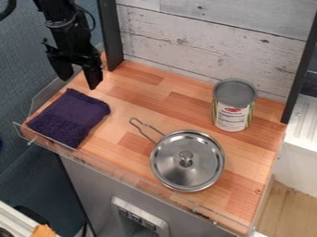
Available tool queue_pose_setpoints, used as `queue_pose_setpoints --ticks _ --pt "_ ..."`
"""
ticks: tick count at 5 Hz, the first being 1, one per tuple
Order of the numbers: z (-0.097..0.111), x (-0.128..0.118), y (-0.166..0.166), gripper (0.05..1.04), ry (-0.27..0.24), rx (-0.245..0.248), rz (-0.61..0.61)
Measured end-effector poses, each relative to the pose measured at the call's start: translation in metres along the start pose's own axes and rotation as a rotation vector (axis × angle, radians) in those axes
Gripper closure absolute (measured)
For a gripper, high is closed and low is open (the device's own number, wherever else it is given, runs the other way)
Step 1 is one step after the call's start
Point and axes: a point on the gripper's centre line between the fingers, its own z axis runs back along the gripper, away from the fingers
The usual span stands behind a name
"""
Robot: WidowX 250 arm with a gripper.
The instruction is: Put the can near the silver pot handle
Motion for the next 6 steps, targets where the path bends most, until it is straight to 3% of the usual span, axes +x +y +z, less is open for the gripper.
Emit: queue_pose_setpoints --ticks 1,2,3,4,5,6 --pt "-0.009 -0.004 -0.004 0.083 0.027 -0.015 0.001" --pt "-0.006 0.004 -0.048 0.083 0.033 -0.046 -0.082" --pt "0.011 0.022 -0.102 0.083 -0.028 -0.087 -0.184" --pt "0.015 0.028 -0.149 0.083 -0.046 -0.147 -0.289" --pt "0.030 0.045 -0.198 0.083 -0.125 -0.242 -0.443" --pt "0.023 0.050 -0.252 0.083 -0.122 -0.297 -0.571"
